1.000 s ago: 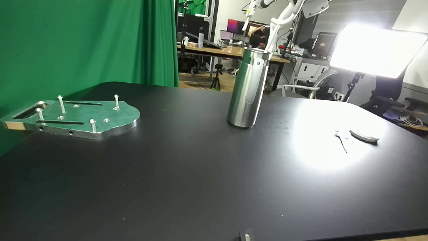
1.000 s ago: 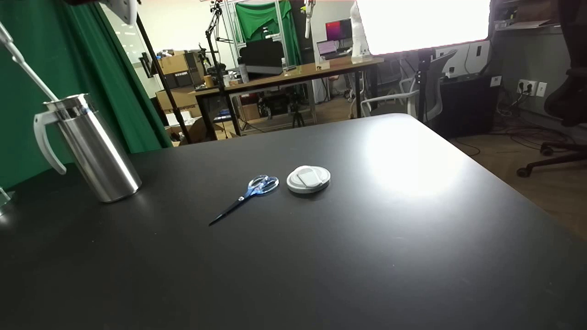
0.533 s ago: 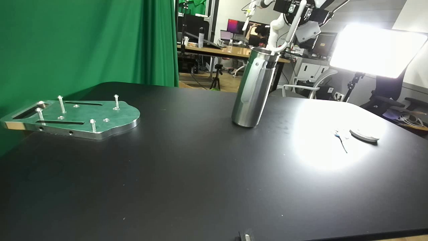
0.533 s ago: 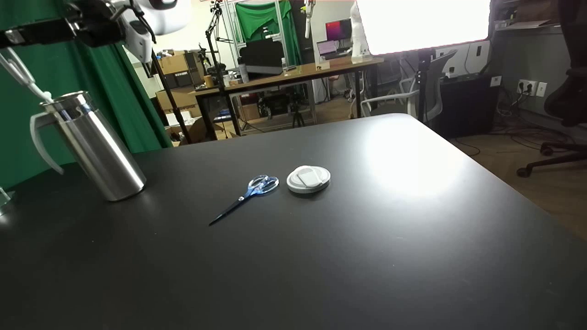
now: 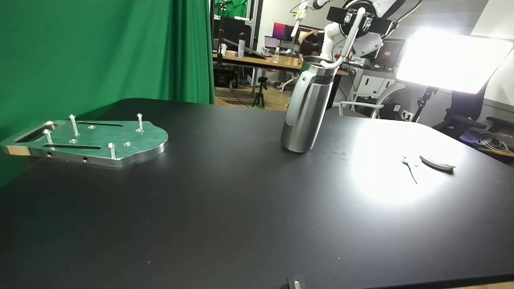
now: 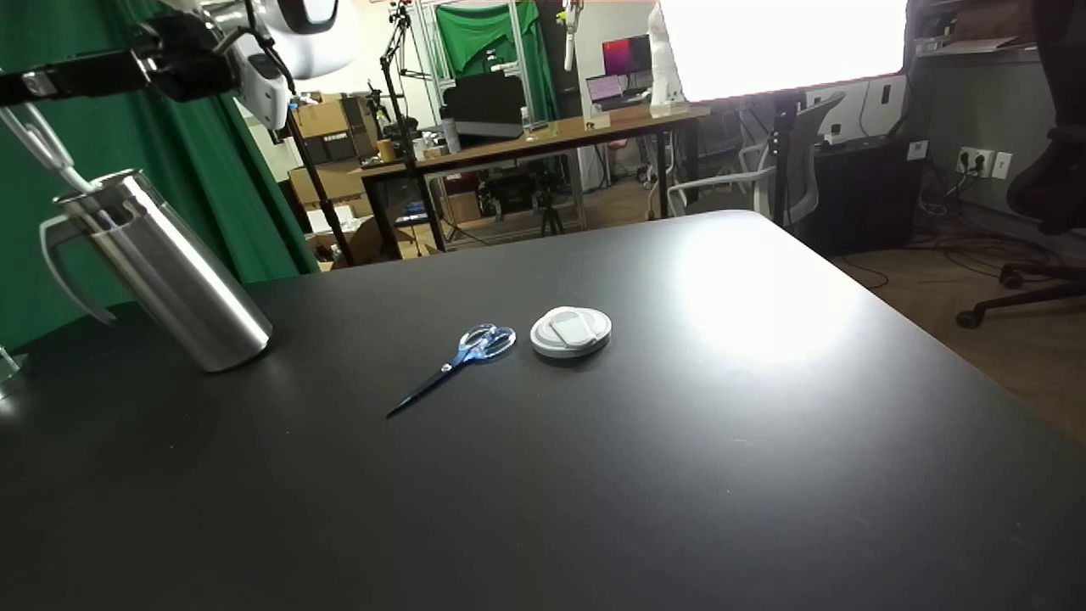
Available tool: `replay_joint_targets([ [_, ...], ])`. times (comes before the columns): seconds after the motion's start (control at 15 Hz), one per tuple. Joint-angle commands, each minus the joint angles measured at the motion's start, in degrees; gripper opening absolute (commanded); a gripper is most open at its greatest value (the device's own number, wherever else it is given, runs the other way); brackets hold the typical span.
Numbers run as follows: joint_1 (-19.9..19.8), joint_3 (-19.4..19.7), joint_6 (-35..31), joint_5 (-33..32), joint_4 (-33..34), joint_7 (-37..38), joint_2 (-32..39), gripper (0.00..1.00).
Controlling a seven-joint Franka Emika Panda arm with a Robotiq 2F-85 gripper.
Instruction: Take the object and scrub the inside of the jug
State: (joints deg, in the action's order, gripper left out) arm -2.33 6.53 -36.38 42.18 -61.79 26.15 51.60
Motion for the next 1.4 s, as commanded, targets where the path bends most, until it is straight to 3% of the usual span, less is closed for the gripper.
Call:
replay_joint_targets([
  [0.0, -0.78, 0.07, 1.17, 1.94, 3.17, 2.98, -1.08, 0.04],
  [0.73, -2.09, -0.88, 3.22, 5.09, 9.83, 3.42, -7.39, 0.04],
  [1.33, -1.88, -1.54, 3.13, 4.22, 10.39, 2.25, -9.96, 0.04],
])
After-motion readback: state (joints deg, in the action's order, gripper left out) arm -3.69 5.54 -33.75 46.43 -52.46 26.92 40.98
